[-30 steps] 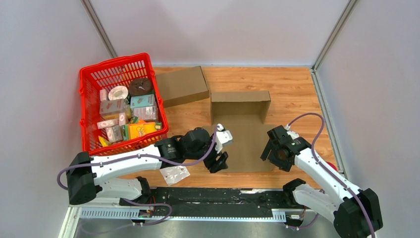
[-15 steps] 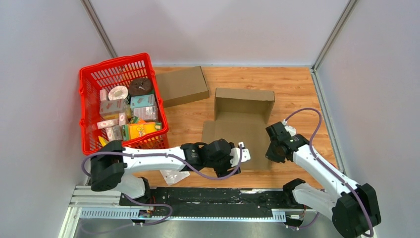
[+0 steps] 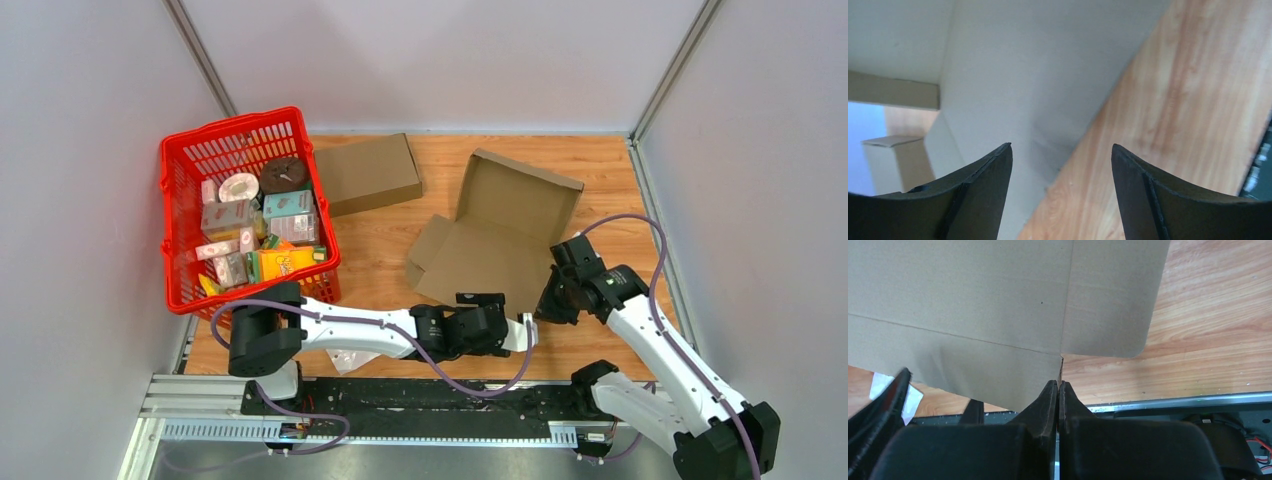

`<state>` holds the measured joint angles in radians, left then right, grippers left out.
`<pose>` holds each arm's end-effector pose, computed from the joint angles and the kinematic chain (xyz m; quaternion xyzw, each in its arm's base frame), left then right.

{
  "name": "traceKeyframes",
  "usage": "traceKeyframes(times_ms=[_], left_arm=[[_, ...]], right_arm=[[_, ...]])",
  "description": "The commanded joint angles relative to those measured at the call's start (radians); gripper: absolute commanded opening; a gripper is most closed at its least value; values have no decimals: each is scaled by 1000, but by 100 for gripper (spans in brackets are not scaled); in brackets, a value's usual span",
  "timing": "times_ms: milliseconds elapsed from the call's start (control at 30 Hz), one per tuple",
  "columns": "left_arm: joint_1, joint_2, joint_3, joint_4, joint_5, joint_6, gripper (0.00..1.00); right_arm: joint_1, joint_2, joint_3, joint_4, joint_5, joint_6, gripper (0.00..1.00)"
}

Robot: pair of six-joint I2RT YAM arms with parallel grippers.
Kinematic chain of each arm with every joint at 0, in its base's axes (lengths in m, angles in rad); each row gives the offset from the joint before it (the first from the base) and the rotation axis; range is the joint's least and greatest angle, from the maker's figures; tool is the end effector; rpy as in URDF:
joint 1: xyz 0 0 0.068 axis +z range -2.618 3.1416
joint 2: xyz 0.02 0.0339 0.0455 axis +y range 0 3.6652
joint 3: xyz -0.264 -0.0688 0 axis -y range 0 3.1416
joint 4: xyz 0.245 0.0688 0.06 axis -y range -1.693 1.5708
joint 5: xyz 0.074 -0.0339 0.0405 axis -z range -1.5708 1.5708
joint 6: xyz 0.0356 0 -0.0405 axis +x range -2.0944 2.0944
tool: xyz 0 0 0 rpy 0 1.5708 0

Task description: Fold the paper box

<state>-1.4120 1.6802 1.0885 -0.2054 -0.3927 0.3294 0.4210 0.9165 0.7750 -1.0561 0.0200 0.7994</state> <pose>0.0704 -0.3536 0.2126 0.6472 0.6415 -0.0358 0.4102 0.1375 0.0608 0.2458 0.1866 0.9647 0.0982 0.1577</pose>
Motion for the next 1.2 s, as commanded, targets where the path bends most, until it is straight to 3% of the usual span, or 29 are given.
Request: traceKeyframes(times_ms=[0,33,133,233,267,333,367,400,433,500,600,633,700,800,833,867,1000,1167], left_arm=[[-19,22,10,95,-195,147,80],[-24,42,7,116,-262,170,80],[-28,75,17,135,-287,235,78],[-30,73,7,149,-294,275,65],[-31,64,5,152,-294,275,52],[-38,27,-7,161,-288,264,31],[-42,13,-10,164,-290,261,16],[-44,-9,-12,158,-278,244,12],[-45,-23,-1,144,-267,228,9],[-47,-57,14,83,-218,160,7],[-48,-97,83,-50,-183,41,5],[-48,-111,126,-80,-173,2,1],[-45,-135,183,-184,-117,-102,0],[-39,-94,411,-405,-59,-272,0],[-35,-76,550,-458,-49,-318,0],[-25,-56,621,-565,-38,-433,0],[89,36,954,-747,78,-728,0],[244,18,1024,-740,183,-1080,0]], right_arm=[[-7,-25,41,-33,-95,-35,0],[-7,-27,43,-33,-115,-37,0],[-10,-34,49,-35,-146,-40,0],[-18,-47,70,-56,-128,-51,0],[-18,-51,78,-64,-112,-54,0],[-21,-67,115,-84,-47,-57,8],[-22,-71,130,-85,-23,-61,14],[-24,-76,174,-87,15,-72,34],[-27,-80,200,-85,65,-81,45],[-27,-96,271,-93,135,-112,73],[-25,-111,432,-120,334,-164,92],[-27,-113,533,-152,445,-189,94],[-27,-107,614,-169,518,-221,99],[-27,-76,728,-212,590,-281,100],[-27,-65,748,-247,603,-295,100],[-27,-61,776,-257,604,-299,100],[-27,-54,813,-268,565,-328,100],[-27,1,851,-278,414,-471,100]])
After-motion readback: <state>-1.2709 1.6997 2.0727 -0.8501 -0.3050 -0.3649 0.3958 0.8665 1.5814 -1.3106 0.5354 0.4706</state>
